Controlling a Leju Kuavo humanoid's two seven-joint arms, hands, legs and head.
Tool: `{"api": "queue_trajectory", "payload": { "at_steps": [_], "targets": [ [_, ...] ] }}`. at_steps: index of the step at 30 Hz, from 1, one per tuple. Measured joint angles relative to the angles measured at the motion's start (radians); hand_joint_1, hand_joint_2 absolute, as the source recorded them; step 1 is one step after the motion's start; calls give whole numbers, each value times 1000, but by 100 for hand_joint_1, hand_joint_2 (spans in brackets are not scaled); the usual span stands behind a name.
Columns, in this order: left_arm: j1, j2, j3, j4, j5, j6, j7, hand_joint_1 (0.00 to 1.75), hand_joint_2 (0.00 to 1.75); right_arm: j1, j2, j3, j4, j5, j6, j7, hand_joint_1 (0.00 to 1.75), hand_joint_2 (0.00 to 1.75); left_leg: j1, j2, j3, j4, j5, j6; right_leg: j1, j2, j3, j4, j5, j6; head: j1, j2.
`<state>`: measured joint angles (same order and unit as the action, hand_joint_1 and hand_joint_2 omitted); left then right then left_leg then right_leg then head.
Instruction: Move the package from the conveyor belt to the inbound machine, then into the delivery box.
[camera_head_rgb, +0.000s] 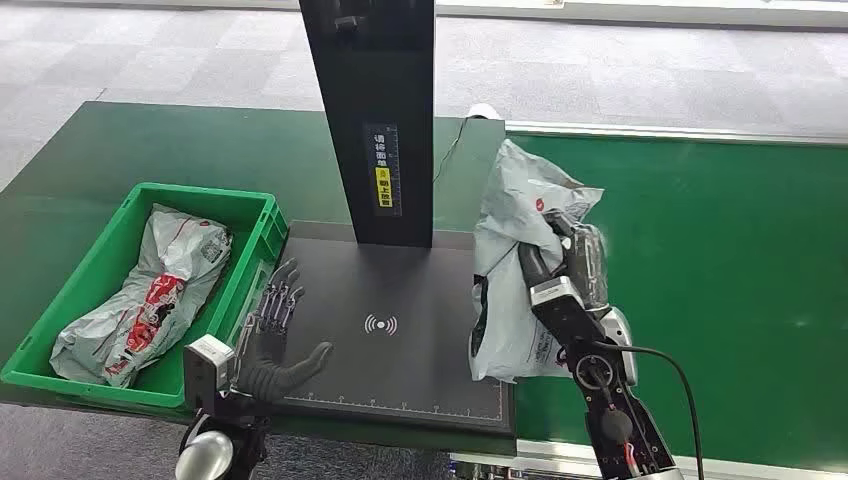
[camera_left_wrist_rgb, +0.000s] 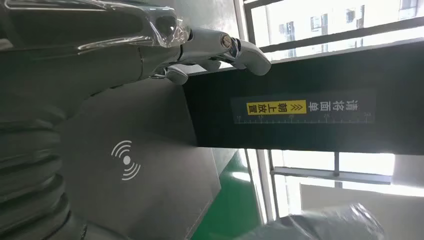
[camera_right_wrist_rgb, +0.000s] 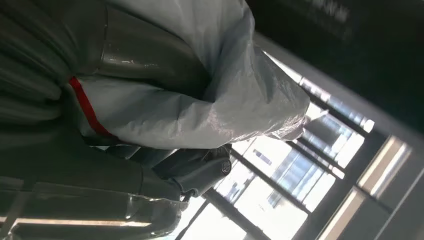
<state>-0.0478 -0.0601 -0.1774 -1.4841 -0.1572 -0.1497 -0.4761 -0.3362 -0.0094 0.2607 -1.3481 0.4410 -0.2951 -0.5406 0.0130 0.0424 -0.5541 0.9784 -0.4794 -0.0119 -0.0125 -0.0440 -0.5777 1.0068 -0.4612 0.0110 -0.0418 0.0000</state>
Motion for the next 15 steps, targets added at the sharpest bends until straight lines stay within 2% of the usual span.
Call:
{"api": "queue_trajectory", "payload": {
  "at_steps": [7, 12, 15],
  "targets": [
    [-15, 7, -12, 21, 0, 0, -8, 0, 175, 3, -8, 145, 59, 65, 55, -1, 175, 175, 0, -1, -1, 0, 0, 0, 0, -1, -1, 0, 0, 0, 0, 0],
    [-25, 15, -13, 36, 5, -10, -24, 0, 175, -19, -23, 239, 121, 142, 215, 8, 175, 175, 0, -1, -1, 0, 0, 0, 0, -1, -1, 0, 0, 0, 0, 0],
    [-36, 21, -13, 51, 8, -24, -35, 0, 175, -34, -34, 306, 183, 179, 279, 7, 175, 175, 0, -1, -1, 0, 0, 0, 0, -1, 0, 0, 0, 0, 0, 0]
  ]
}}
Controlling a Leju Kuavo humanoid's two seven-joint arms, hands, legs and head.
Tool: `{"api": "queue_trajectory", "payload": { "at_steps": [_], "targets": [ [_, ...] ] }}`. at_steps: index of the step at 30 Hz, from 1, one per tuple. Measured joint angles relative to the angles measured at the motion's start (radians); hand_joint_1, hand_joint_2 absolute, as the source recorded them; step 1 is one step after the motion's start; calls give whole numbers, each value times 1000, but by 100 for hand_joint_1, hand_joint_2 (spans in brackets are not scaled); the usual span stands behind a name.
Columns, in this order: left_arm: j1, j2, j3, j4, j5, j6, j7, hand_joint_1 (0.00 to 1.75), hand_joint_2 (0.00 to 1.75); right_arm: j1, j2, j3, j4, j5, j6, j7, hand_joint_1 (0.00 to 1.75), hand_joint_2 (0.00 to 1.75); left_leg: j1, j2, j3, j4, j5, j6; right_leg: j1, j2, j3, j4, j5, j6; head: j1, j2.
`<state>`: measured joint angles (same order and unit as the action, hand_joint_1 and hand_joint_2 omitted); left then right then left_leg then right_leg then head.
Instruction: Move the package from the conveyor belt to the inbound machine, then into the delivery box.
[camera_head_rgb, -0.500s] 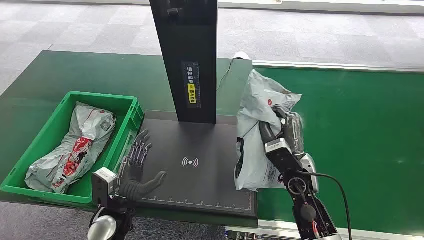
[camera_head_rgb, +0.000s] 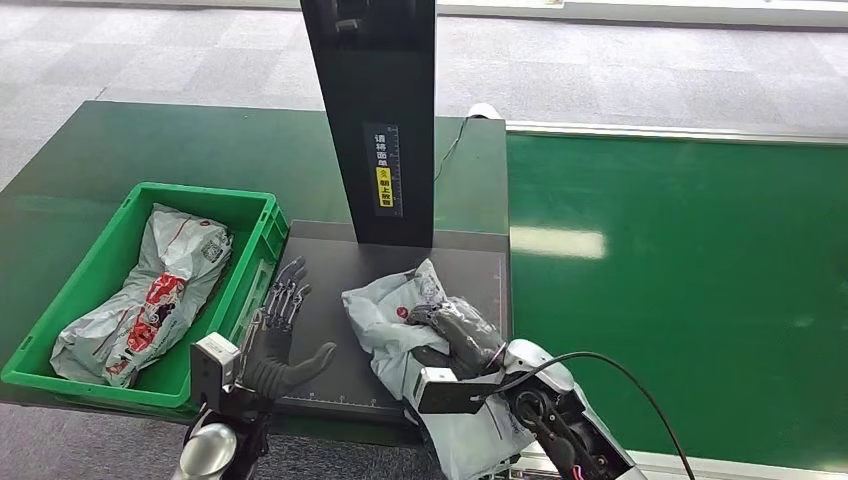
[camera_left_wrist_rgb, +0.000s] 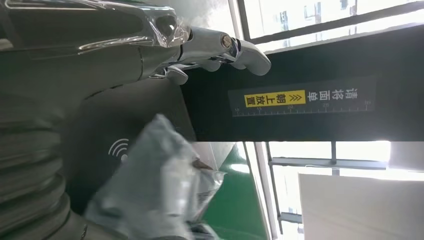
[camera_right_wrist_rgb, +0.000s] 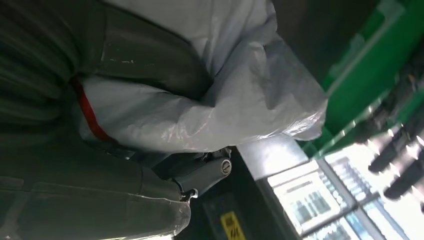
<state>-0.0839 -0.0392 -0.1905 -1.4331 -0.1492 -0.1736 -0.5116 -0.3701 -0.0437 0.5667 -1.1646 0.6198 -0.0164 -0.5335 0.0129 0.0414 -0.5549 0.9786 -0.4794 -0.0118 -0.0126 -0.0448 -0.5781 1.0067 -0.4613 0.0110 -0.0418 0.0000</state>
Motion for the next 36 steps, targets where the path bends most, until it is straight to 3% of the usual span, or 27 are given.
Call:
{"api": "queue_trajectory", "payload": {
  "at_steps": [5, 6, 9, 10, 17, 22, 25, 36],
  "targets": [
    [-26, 2, -1, 18, 7, -11, 2, 0, 175, -27, -15, 54, 53, -20, 50, -34, 172, 175, 0, 1, 1, 0, 0, 0, 0, 0, 0, 0, 0, 0, 0, 0],
    [-32, 2, -2, 19, 9, -14, 6, 0, 175, -30, -16, 57, 55, -23, 48, -36, 137, 175, 0, 1, 1, 0, 0, 0, 0, 0, 1, 0, 0, 0, 0, 0],
    [-42, 2, -2, 20, 13, -15, 19, 0, 175, -32, -17, 61, 53, -18, 3, -26, 9, 175, 0, 1, 1, 0, 0, 0, 0, 0, 1, 0, 0, 0, 0, 0],
    [-42, 2, -2, 20, 14, -15, 22, 0, 175, -31, -17, 61, 50, -19, -24, -26, 0, 175, 0, 1, 1, 0, 0, 0, 0, 0, 1, 0, 0, 0, 0, 0],
    [-42, 0, -2, 17, 22, -14, 25, 0, 175, -11, -9, 32, 21, -57, -158, -63, 0, 175, 0, 0, 1, 0, 0, 0, 0, 0, 1, 0, 0, 0, 0, 0],
    [-40, 0, -11, 9, 24, -10, 24, 0, 175, 16, -2, -20, -39, -210, -236, -108, 0, 175, 0, 0, 1, 0, 0, 0, 0, 0, 1, 0, 0, 0, 0, 0],
    [-40, 0, -20, 7, 25, -9, 24, 0, 175, 24, -1, -55, -76, -289, -236, -111, 0, 175, 0, 1, 1, 0, 0, 0, 0, 0, 1, 0, 0, 0, 0, 0],
    [-40, 1, -44, 3, 9, -3, 29, 0, 175, 33, 3, -106, -117, -371, -226, -111, 0, 175, 0, 0, 1, 0, 0, 0, 0, 0, 1, 0, 0, 0, 0, 0]
  ]
}}
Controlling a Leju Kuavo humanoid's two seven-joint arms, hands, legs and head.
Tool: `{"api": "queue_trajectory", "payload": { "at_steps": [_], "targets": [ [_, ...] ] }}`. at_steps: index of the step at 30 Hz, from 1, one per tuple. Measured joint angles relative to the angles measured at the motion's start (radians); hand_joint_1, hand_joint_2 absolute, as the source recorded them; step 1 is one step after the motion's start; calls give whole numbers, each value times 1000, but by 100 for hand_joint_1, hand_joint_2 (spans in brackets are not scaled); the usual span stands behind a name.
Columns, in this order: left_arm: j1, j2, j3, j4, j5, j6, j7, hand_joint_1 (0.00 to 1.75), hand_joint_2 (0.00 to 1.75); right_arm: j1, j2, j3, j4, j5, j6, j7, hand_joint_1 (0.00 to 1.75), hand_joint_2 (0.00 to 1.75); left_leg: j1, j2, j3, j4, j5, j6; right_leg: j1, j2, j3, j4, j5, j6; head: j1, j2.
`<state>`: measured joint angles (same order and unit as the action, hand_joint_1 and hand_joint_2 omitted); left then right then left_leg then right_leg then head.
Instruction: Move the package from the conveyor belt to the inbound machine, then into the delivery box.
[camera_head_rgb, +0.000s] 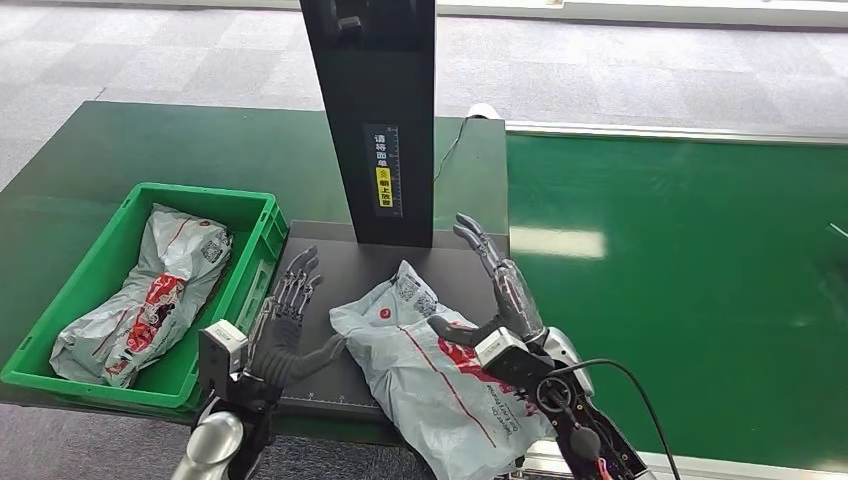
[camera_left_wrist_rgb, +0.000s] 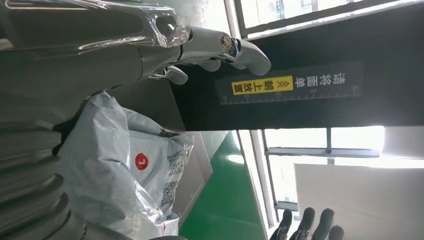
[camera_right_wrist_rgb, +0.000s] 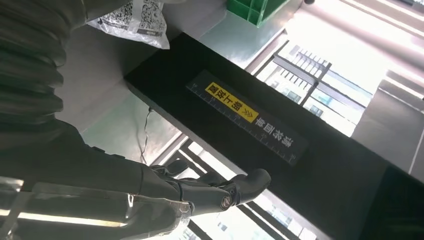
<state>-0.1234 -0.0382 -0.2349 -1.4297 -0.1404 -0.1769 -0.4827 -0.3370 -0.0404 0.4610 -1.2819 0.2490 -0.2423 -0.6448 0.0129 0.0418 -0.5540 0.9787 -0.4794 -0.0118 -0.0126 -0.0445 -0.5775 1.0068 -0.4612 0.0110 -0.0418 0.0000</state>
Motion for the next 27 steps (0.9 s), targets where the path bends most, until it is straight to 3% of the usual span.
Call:
{"api": "queue_trajectory", "payload": {
  "at_steps": [3, 8, 13, 17, 23, 24, 27],
  "targets": [
    [2, 7, -26, 0, -82, 20, 1, 0, 175, 3, 1, -17, -9, -27, -14, 0, 0, 175, 0, 0, 0, 0, 0, 0, 0, 0, 0, 0, 0, 0, 0, 0],
    [7, 31, -115, -9, -417, 160, -31, 0, 175, 10, 2, -48, -23, -79, -23, 8, 0, 175, 0, 0, 0, 0, 0, 0, 0, 0, 0, 0, 0, 0, 0, 0],
    [-22, 75, -288, 12, -723, 136, 33, 0, 175, 6, 2, -54, -24, -94, -15, 10, 0, 175, 0, 0, 0, 0, 0, 0, 0, 0, 0, 0, 0, 0, 0, 0],
    [-55, 96, -397, 69, -770, 108, 58, 0, 175, 10, 1, -57, -26, -95, -24, 10, 0, 175, 0, 0, 0, 0, 0, 0, 0, 0, 0, 0, 0, 0, 0, 0],
    [-63, 115, -443, 89, -786, 96, 89, 0, 175, 28, 0, -71, -43, -80, -28, 14, 0, 175, 0, 0, 0, 0, 0, 0, 0, 0, 0, 0, 0, 0, 0, 0],
    [-63, 116, -445, 90, -788, 91, 93, 8, 175, 29, 0, -72, -44, -80, -28, 14, 0, 175, 0, 0, 0, 0, 0, 0, 0, 0, 0, 0, 0, 0, 0, 0],
    [-63, 117, -447, 92, -791, 81, 102, 117, 175, 29, -1, -76, -46, -77, -28, 15, 0, 175, 0, 0, 0, 0, 0, 0, 0, 0, 0, 0, 0, 0, 0, 0]
  ]
}}
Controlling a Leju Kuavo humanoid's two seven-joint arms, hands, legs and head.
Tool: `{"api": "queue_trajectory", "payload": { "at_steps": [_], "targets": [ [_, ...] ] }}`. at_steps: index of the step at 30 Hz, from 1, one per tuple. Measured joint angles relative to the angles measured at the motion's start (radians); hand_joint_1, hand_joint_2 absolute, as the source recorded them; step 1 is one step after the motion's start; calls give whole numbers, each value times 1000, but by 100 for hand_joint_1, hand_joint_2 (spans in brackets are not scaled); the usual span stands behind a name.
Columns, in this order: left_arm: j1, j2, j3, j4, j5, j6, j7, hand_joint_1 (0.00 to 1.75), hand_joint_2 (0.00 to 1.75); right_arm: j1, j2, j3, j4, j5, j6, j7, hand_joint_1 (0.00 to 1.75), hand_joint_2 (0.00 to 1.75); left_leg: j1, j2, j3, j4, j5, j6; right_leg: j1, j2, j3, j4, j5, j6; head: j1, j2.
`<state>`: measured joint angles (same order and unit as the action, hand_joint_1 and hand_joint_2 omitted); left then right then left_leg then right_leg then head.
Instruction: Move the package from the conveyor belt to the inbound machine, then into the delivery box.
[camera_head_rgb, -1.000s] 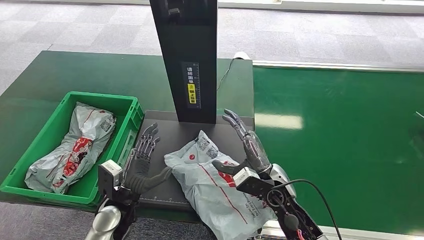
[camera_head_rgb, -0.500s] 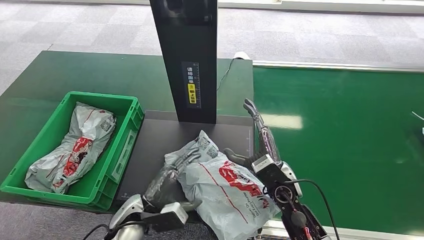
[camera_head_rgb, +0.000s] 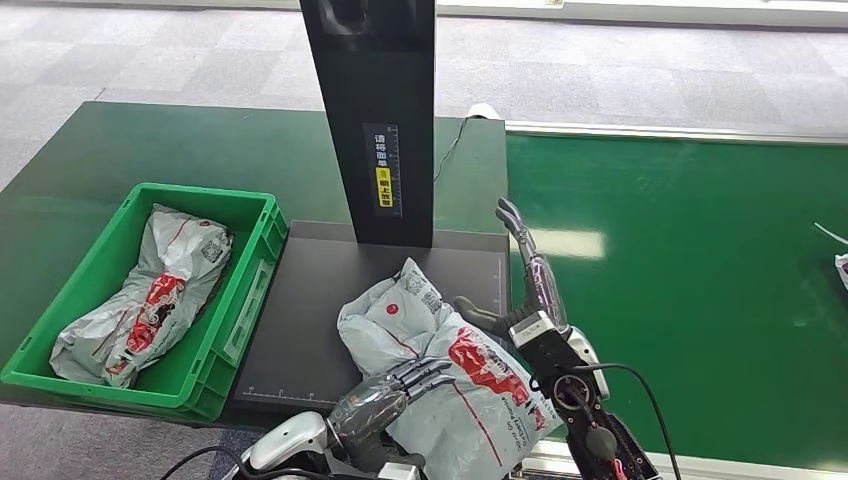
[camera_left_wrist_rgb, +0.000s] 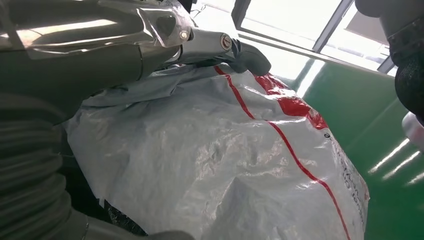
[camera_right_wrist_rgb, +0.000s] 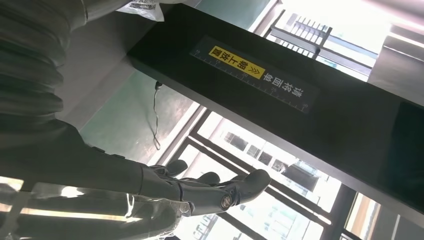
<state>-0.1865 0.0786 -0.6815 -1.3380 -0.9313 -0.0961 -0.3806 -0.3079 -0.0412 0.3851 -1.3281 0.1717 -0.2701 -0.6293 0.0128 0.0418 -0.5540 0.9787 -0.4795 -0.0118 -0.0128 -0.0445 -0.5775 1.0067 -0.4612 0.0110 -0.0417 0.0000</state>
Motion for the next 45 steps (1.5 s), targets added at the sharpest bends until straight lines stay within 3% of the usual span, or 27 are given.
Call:
{"api": "queue_trajectory", "payload": {
  "at_steps": [1, 7, 24, 30, 31, 34, 35, 40, 45],
  "targets": [
    [0, 0, 0, 0, 0, 1, 1, 145, 175, 0, 0, -1, -1, 2, 0, 1, 0, 175, 0, 0, 0, 0, 0, 0, 0, 0, 0, 0, 0, 0, 0, 0],
    [-1, -2, 11, -4, 9, 50, -19, 174, 175, 8, -2, -5, -11, 9, 0, 4, 0, 175, 0, 0, 0, 0, 0, 0, 0, 0, 0, 0, 0, 0, 0, 0],
    [7, -5, 61, -55, 29, 183, -62, 175, 175, 23, -8, -20, -36, 17, 2, 5, 0, 175, 0, 0, 0, 0, 0, 0, 0, 0, 0, 0, 0, 0, 0, 0],
    [9, -13, 91, -72, 53, 274, -74, 175, 175, 23, -9, -21, -36, 17, 3, 5, 0, 175, 0, 0, 0, 0, 0, 0, 0, 0, 0, 0, 0, 0, 0, 0],
    [9, -15, 97, -76, 60, 285, -77, 140, 175, 23, -9, -21, -36, 17, 3, 5, 0, 175, 0, 0, 0, 0, 0, 0, 0, 0, 0, 0, 0, 0, 0, 0],
    [9, -18, 112, -82, 84, 295, -87, 9, 175, 23, -11, -21, -36, 17, 4, 5, 0, 175, 0, 0, 0, 0, 0, 0, 0, 0, 0, 0, 0, 0, 0, 0],
    [9, -19, 116, -84, 100, 289, -93, 0, 175, 24, -12, -22, -36, 17, 4, 5, 0, 175, 0, 0, 0, 0, 0, 0, 0, 0, 0, 0, 0, 0, 0, 0],
    [13, -19, 123, -105, 219, 224, -145, 0, 175, 26, -18, -22, -36, 17, 4, 5, 0, 175, 0, 0, 0, 0, 0, 0, 0, 0, 0, 0, 0, 0, 0, 0],
    [15, -19, 127, -120, 238, 213, -155, 0, 175, 28, -24, -22, -36, 17, 4, 4, 0, 175, 0, 0, 0, 0, 0, 0, 0, 0, 0, 0, 0, 0, 0, 0]
  ]
}}
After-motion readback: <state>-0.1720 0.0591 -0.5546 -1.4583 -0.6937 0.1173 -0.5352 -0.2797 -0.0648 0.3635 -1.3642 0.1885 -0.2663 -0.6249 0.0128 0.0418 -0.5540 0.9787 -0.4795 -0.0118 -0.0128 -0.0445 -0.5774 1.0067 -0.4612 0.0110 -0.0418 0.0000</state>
